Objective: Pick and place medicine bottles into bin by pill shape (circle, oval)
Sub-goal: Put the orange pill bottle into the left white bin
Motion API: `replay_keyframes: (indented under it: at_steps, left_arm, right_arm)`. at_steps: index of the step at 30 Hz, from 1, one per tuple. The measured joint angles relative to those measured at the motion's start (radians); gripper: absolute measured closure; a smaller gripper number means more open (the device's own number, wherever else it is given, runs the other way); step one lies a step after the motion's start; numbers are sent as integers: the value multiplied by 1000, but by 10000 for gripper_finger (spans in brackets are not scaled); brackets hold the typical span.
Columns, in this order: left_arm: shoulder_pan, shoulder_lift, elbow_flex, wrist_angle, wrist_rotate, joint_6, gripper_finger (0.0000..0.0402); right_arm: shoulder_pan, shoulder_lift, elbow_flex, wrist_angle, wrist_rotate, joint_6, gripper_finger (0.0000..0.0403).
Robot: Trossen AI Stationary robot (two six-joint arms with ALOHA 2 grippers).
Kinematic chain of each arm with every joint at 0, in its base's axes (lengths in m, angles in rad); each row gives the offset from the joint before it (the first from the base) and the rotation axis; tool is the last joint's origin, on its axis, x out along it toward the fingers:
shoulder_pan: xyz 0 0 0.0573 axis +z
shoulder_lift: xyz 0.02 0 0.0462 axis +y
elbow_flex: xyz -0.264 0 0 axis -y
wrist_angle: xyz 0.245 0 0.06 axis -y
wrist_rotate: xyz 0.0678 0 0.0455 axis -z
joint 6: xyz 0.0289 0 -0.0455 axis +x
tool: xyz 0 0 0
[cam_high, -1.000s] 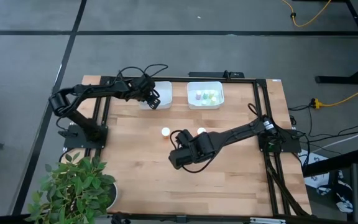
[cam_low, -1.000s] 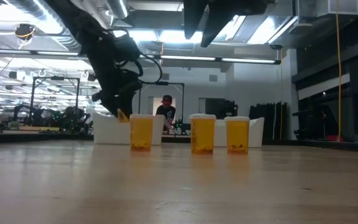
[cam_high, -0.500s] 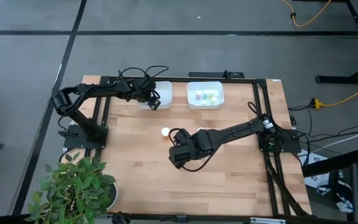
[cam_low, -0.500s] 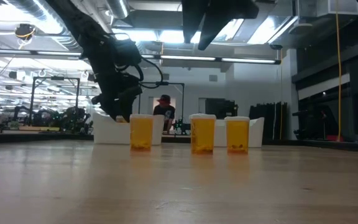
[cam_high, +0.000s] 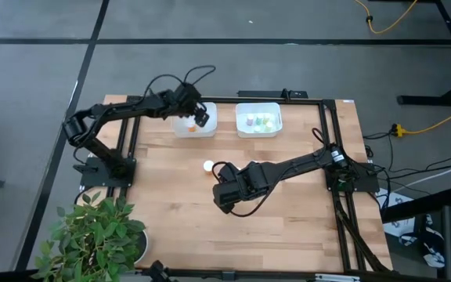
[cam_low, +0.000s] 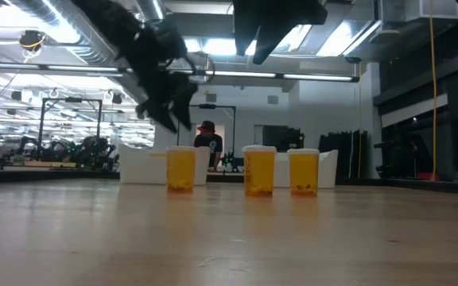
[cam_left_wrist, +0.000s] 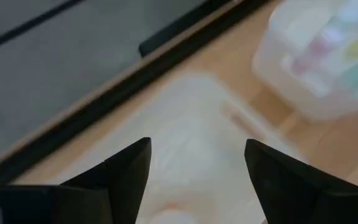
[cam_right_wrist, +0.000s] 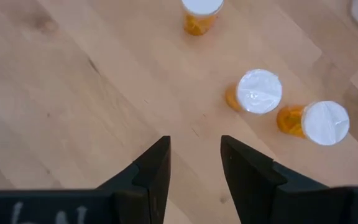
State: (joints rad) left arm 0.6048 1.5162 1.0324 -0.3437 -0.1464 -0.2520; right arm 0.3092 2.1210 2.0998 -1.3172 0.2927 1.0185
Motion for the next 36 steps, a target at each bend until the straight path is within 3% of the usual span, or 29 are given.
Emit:
replay_keyframes:
  at_steps: [5,12,23,36]
  left_arm:
    - [-33,-4,147,-84,9,0,149]
    - [-151,-55,310,-352,90,7,149]
    - [-408,-223,317,-745,104,-139,150]
    - [-600,-246,316,-1038,84,-228,150]
  right_arm:
    - [0,0,0,-1,-19,-7,260]
    - [-1,0,0,-12,-48,-11,260]
    - [-16,0,0,-12,-164,-33,260]
    - [-17,0,0,42,-209,4,260]
